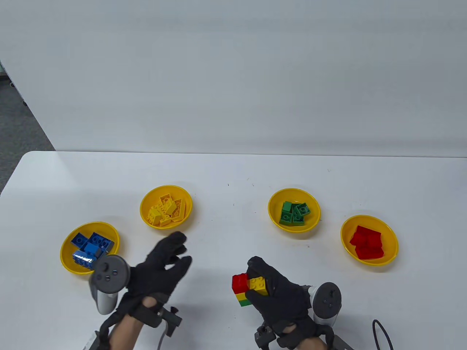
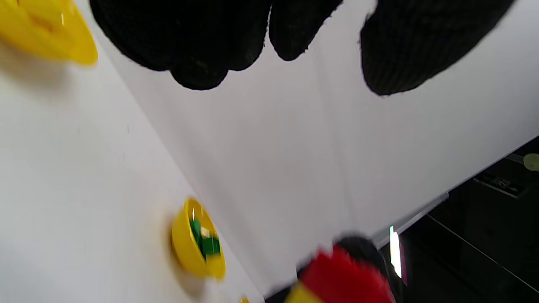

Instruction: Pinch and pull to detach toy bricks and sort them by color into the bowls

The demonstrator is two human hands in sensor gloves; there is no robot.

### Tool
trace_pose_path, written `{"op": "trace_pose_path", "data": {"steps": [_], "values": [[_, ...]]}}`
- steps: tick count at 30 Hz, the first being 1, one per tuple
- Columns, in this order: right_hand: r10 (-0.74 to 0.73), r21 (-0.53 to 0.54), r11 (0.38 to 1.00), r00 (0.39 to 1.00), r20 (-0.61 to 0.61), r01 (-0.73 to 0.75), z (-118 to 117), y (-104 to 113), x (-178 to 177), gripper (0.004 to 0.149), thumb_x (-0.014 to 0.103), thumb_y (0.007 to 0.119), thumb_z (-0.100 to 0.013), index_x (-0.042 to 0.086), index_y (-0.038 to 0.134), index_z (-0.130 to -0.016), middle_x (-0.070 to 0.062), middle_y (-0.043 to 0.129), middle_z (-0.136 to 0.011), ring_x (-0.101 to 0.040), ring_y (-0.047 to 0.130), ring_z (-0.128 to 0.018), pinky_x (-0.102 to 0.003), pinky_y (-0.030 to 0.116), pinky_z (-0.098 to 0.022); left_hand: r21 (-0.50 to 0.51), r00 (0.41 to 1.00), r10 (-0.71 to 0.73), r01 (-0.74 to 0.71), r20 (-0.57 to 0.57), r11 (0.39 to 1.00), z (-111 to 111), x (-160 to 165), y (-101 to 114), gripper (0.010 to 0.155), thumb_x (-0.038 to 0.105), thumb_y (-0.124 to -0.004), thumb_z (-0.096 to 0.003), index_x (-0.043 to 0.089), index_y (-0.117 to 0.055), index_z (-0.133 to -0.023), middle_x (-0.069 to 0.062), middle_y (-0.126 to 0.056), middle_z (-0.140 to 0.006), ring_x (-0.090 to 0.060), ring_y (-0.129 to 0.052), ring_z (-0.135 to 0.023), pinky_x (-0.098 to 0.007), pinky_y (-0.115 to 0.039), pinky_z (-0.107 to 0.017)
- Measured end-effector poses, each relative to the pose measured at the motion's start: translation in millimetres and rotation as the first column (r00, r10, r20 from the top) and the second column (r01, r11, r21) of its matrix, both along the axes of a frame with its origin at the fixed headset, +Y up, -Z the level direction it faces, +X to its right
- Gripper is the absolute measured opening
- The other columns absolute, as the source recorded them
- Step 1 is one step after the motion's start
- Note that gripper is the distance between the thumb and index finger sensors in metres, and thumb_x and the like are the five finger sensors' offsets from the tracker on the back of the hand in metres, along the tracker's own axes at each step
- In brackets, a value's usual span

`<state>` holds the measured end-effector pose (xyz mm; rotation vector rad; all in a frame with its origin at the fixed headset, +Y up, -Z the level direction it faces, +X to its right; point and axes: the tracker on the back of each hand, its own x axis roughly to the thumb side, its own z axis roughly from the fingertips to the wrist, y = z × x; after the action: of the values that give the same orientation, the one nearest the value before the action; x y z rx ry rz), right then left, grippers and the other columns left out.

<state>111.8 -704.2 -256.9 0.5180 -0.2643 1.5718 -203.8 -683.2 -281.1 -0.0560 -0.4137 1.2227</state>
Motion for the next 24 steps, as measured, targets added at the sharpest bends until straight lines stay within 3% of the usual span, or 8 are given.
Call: {"op": "trace_pose_path", "data": {"steps": [1,3,6,15,20,24], "values": [[-0.009,0.002,1.000,1.000,0.010,0.009,-1,0,1,0.069,0.026,0.095,-0.033,0.007,0.071,-0.095,-0.020,0.086,-0.082,-0.045,0.093,-0.061,-0.065,0.077,-0.043,-0.044,0.995,0.012,-0.007,0.104,0.999,0,17,-11,0.080,0.058,-0.086,-0.0472,0.020,-0.054,-0.110,-0.026,-0.058,-0.115,-0.050,-0.077,-0.094,-0.065,-0.068,-0.065],[-0.022,0.010,1.000,0.999,0.029,0.022,-2,1,2,0.069,0.026,0.095,-0.033,0.008,0.071,-0.095,-0.020,0.086,-0.082,-0.045,0.092,-0.062,-0.065,0.077,-0.043,-0.114,0.979,0.043,-0.020,0.200,0.993,1,42,-29,0.086,0.061,-0.087,-0.0453,0.019,-0.051,-0.111,-0.026,-0.055,-0.115,-0.049,-0.077,-0.094,-0.065,-0.069,-0.064],[-0.038,0.010,0.999,0.998,0.050,0.038,-5,1,3,0.069,0.026,0.095,-0.033,0.008,0.071,-0.095,-0.018,0.086,-0.083,-0.044,0.092,-0.063,-0.065,0.076,-0.044,-0.179,0.961,0.083,-0.035,0.265,0.983,3,66,-43,0.088,0.058,-0.090,-0.0445,0.018,-0.048,-0.111,-0.026,-0.056,-0.115,-0.048,-0.080,-0.092,-0.064,-0.071,-0.063],[-0.026,-0.007,1.000,0.999,0.038,0.026,-5,0,-3,0.067,0.029,0.094,-0.033,0.011,0.073,-0.095,-0.015,0.088,-0.083,-0.044,0.089,-0.069,-0.068,0.071,-0.047,-0.172,0.956,0.264,-0.241,0.125,0.955,5,67,-48,0.067,0.042,-0.100,-0.0432,0.016,-0.074,-0.099,-0.020,-0.088,-0.096,-0.039,-0.102,-0.073,-0.056,-0.085,-0.052],[0.019,-0.053,0.998,0.997,-0.077,-0.024,-4,-2,-7,0.074,0.031,0.089,-0.037,0.005,0.059,-0.101,-0.025,0.073,-0.093,-0.052,0.077,-0.077,-0.074,0.063,-0.051,-0.119,0.970,0.204,-0.189,0.130,0.975,4,61,-43,0.066,0.042,-0.101,-0.0419,0.015,-0.077,-0.097,-0.021,-0.090,-0.092,-0.039,-0.103,-0.070,-0.055,-0.087,-0.051],[0.079,0.010,0.997,0.996,-0.045,-0.079,-2,5,-7,0.075,0.031,0.089,-0.037,0.005,0.060,-0.101,-0.029,0.062,-0.099,-0.057,0.069,-0.083,-0.078,0.057,-0.053,-0.089,0.982,0.140,-0.129,0.130,0.988,4,56,-40,0.066,0.041,-0.101,-0.0419,0.015,-0.077,-0.097,-0.022,-0.089,-0.093,-0.040,-0.102,-0.070,-0.057,-0.086,-0.052]]}}
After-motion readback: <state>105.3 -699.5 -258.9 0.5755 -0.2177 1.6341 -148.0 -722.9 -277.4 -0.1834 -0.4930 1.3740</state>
